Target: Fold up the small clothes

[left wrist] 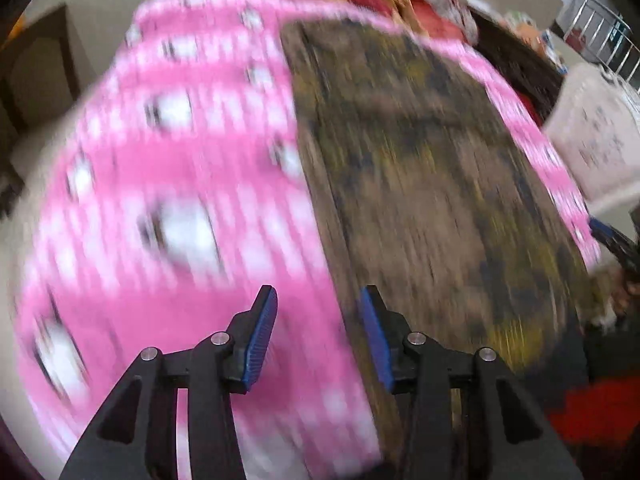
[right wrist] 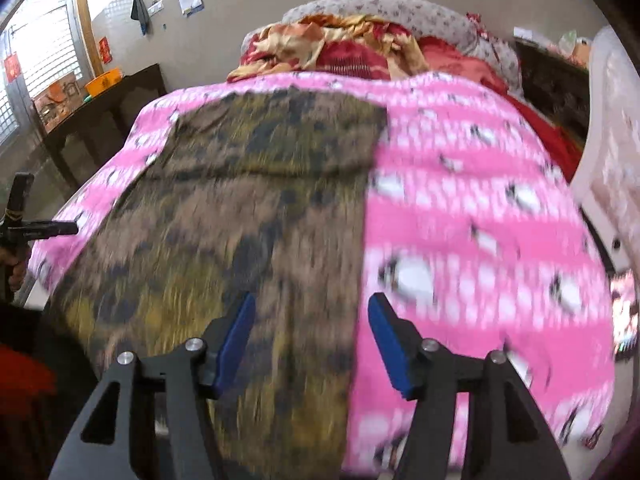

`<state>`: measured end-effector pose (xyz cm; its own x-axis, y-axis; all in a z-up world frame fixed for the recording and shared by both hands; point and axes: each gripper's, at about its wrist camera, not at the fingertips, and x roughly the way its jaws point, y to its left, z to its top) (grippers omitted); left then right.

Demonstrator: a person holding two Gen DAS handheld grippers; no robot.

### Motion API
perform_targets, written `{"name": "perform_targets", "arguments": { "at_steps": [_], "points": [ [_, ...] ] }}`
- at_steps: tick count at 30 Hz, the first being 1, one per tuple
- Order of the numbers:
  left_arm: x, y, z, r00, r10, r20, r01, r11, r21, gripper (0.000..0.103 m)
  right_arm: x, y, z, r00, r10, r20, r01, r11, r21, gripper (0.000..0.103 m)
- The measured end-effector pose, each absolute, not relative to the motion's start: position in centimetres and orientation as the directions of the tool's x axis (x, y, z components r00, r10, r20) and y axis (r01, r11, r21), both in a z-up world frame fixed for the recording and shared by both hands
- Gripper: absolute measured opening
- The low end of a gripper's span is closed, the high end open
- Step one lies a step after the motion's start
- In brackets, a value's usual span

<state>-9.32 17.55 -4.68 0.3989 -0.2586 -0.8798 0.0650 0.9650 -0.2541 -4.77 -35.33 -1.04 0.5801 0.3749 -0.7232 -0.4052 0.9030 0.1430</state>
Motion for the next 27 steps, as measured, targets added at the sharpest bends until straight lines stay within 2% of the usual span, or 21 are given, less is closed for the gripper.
{"name": "perform_targets", "arguments": {
  "at_steps": [4, 9, 20, 22, 27],
  "points": [
    [-13.3, 15.3, -5.3, 0.358, -0.343, -0.869, 0.119, 0.939, -0.322, 0.023, -7.3, -37.1, -2.9, 0.57, 0.408, -0.713, -0.38, 0.9, 0.212, 0.062],
    [-14.8, 15.5, -5.7, 0.359, -0.419, -0.834, 0.114, 0.907, -0.406, 0.023, -8.6, -37.6, -4.0, 0.584, 0.417, -0.697, -0.366, 0.901, 0.232, 0.062],
    [-11.9, 14.2, -6.5, 0.353, -0.541, -0.763, 0.186, 0.84, -0.509, 0.023, -11.6, -39.2, -4.7, 0.603, 0.405, -0.687, -0.339, 0.91, 0.239, 0.062],
    [-12.3, 13.9, -6.5, 0.338, -0.601, -0.724, 0.212, 0.798, -0.563, 0.023, -12.0, -39.9, -4.8, 0.609, 0.396, -0.687, -0.326, 0.915, 0.238, 0.062],
    [-12.9, 14.2, -6.5, 0.333, -0.65, -0.683, 0.23, 0.759, -0.609, 0.023, -12.0, -41.4, -6.0, 0.582, 0.453, -0.675, -0.308, 0.892, 0.332, 0.062]
  ]
}}
